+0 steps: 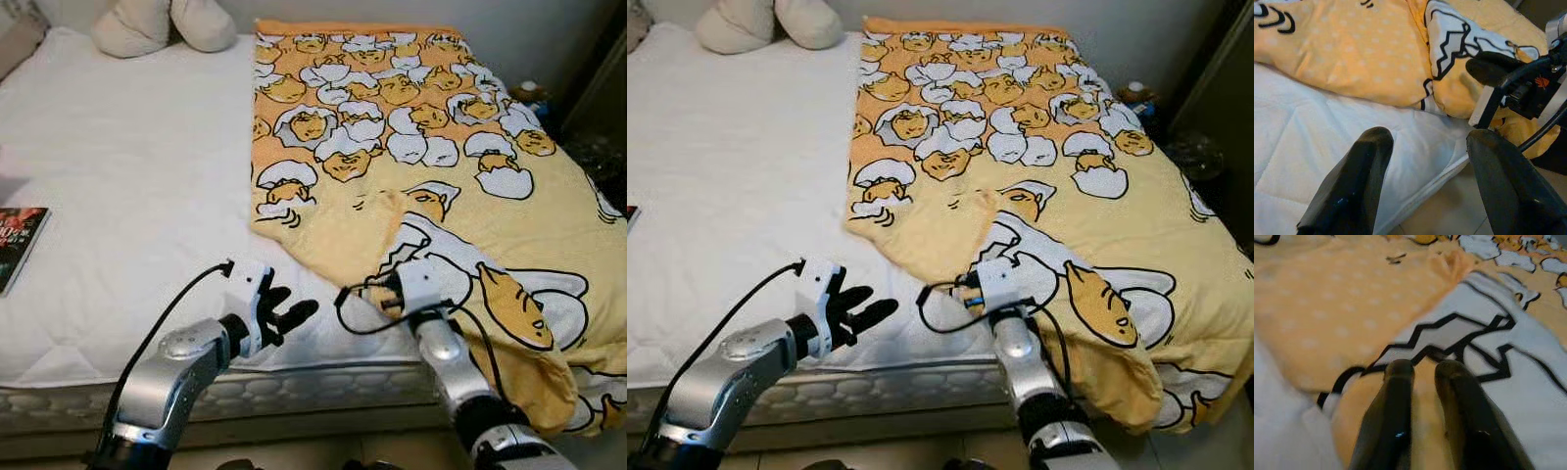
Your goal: Clean up the room
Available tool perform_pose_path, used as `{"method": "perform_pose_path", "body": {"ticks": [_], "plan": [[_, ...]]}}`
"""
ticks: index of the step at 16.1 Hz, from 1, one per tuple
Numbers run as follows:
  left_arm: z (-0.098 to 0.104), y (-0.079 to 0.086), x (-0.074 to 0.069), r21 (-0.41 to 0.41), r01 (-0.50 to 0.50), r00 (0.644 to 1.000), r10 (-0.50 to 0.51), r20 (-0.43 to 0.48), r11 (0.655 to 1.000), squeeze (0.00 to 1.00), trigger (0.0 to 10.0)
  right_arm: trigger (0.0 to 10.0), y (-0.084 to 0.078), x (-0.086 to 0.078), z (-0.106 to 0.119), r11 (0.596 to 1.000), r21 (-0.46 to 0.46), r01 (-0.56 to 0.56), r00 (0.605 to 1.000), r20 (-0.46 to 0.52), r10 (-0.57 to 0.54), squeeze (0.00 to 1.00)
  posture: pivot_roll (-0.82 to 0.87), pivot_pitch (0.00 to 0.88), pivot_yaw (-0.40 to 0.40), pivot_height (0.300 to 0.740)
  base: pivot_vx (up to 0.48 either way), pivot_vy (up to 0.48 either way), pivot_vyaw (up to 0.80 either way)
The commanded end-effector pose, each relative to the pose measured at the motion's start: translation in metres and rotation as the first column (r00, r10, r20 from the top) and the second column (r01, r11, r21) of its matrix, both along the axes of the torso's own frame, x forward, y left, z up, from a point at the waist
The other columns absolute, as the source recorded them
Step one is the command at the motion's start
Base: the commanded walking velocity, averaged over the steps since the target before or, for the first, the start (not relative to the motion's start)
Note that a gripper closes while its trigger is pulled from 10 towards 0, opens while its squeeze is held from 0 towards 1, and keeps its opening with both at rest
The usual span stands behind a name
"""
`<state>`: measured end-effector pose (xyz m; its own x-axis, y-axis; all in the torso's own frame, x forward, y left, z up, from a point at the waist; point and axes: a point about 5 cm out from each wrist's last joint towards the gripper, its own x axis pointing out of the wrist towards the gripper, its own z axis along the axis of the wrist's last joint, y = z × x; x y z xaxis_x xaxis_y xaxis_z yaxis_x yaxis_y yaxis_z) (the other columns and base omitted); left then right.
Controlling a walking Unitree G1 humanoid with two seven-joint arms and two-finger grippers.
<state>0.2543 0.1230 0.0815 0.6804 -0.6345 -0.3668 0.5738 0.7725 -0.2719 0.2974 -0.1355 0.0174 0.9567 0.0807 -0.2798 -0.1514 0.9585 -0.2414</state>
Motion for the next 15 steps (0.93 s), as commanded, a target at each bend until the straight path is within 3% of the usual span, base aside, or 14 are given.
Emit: {"method": "perform_pose_path", "body": {"ticks": [1,6,9,15], "plan": [[-0.002,-0.001,-0.003,0.006,0.014,1.0,-0.014,-0.005,1.0,0.0,10.0,10.0,0.004,-0.002,-0.003,1.0,-0.025,-0.008,1.0,-0.012,0.008,1.0,0.08,0.03,-0.016,0.74,0.0,0.0,0.0],[-0.003,-0.002,-0.004,0.004,0.023,1.0,-0.023,0.001,1.0,0.0,10.0,10.0,0.002,-0.006,-0.009,0.999,-0.038,0.006,0.999,-0.037,-0.007,1.0,0.08,0.01,-0.021,0.74,0.0,0.0,0.0],[-0.005,-0.002,-0.004,0.006,0.027,1.0,-0.027,0.001,1.0,0.0,10.0,10.0,-0.001,-0.011,-0.013,0.993,-0.113,0.029,0.999,-0.042,-0.034,1.0,0.08,0.0,-0.027,0.74,0.0,0.0,0.0],[-0.008,-0.01,-0.011,0.038,0.131,0.99,-0.132,0.044,0.991,0.0,10.0,10.0,-0.008,-0.016,-0.023,0.996,-0.047,0.082,0.99,-0.112,-0.087,1.0,0.08,0.0,-0.031,0.74,0.0,0.0,0.0]]}}
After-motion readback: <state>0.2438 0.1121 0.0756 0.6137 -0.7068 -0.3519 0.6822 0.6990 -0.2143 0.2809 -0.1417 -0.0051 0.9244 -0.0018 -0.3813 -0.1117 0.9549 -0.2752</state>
